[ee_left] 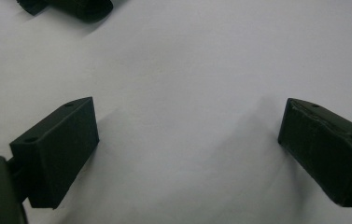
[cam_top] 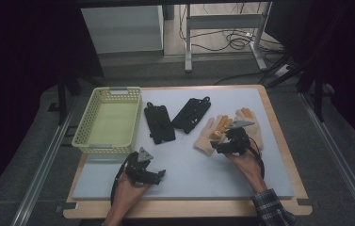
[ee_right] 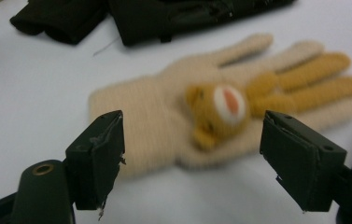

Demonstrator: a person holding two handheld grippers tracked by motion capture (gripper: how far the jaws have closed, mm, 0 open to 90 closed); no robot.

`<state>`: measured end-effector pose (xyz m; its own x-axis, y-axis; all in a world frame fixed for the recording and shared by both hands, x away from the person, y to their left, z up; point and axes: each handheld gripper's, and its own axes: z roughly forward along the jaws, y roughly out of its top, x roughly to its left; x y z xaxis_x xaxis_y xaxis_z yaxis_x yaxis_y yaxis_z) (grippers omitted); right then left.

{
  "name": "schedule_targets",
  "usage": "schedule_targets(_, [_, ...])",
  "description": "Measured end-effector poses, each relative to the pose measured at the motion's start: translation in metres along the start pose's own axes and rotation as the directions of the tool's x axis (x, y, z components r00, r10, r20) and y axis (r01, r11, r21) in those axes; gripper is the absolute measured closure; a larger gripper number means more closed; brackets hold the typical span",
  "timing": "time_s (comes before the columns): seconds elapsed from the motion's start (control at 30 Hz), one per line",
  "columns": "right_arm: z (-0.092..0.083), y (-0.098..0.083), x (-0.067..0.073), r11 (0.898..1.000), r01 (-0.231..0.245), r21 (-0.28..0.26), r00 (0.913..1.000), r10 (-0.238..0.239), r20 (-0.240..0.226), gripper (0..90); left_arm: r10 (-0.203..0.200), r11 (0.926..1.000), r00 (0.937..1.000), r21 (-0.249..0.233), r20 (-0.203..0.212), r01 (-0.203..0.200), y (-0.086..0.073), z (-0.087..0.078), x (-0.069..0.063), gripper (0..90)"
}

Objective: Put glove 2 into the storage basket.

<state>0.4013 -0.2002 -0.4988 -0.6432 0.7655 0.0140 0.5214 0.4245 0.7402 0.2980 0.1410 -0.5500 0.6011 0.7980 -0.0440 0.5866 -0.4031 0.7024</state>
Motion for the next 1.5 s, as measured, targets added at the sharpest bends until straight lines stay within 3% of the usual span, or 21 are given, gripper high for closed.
schedule_targets(0.4, [0.045,0.052,0.0,0.999,0.038,0.013,0.9983,-0.038,0.044,23.1,0.0,1.0,1.0,0.001,0.001,0.0,0.0,0.0,0.0,5.2])
schedule_targets(0.77, [0.084,0.09,-0.007,0.999,0.034,0.038,0.9961,-0.037,0.08,42.4,-0.001,1.0,1.0,0.001,0.001,0.001,0.0,0.0,0.0,5.1])
schedule_targets(0.9, [0.099,0.095,-0.011,0.998,0.013,0.067,0.9948,-0.02,0.1,42.5,-0.001,1.0,1.0,0.001,0.002,0.001,0.0,0.0,0.0,5.2])
schedule_targets(0.93, [0.104,0.096,-0.012,0.997,0.004,0.075,0.9941,-0.012,0.108,40.8,-0.001,1.0,1.0,0.001,0.002,0.001,0.0,0.0,0.0,5.2])
schedule_targets(0.97, [0.115,0.096,-0.016,0.995,-0.013,0.1,0.9928,0.001,0.119,33.7,-0.001,1.0,1.0,0.001,0.002,0.001,0.0,0.0,0.0,5.1])
schedule_targets(1.13, [0.129,0.098,-0.019,0.987,-0.011,0.16,0.9898,-0.012,0.142,32.9,-0.001,1.0,1.0,0.001,0.002,0.001,0.0,0.0,0.0,5.1])
schedule_targets(1.17, [0.134,0.101,-0.019,0.98,0.005,0.199,0.9894,-0.034,0.141,37.0,-0.001,1.0,1.0,0.001,0.002,0.001,0.0,0.0,0.0,5.1])
schedule_targets(1.3, [0.134,0.103,-0.021,0.977,-0.032,0.209,0.9947,0.011,0.102,53.8,-0.001,1.0,1.0,0.001,0.001,0.001,0.0,0.0,0.0,5.1])
schedule_targets(1.33, [0.134,0.103,-0.021,0.977,-0.032,0.209,0.9947,0.011,0.102,53.8,-0.001,1.0,1.0,0.001,0.001,0.001,0.0,0.0,0.0,5.1])
schedule_targets(1.37, [0.134,0.103,-0.02,0.978,-0.032,0.208,0.9944,0.011,0.105,60.7,-0.001,1.0,1.0,0.001,0.001,0.001,0.0,0.0,0.0,5.1])
schedule_targets(1.4, [0.132,0.102,-0.017,0.979,-0.018,0.202,0.9933,-0.005,0.116,78.6,-0.001,1.0,1.0,0.001,0.001,0.001,0.0,0.0,0.0,5.1])
schedule_targets(1.5, [0.132,0.101,-0.015,0.981,-0.012,0.192,0.9927,-0.011,0.12,85.4,-0.001,1.0,1.0,0.001,0.002,0.001,0.0,0.0,0.0,5.2])
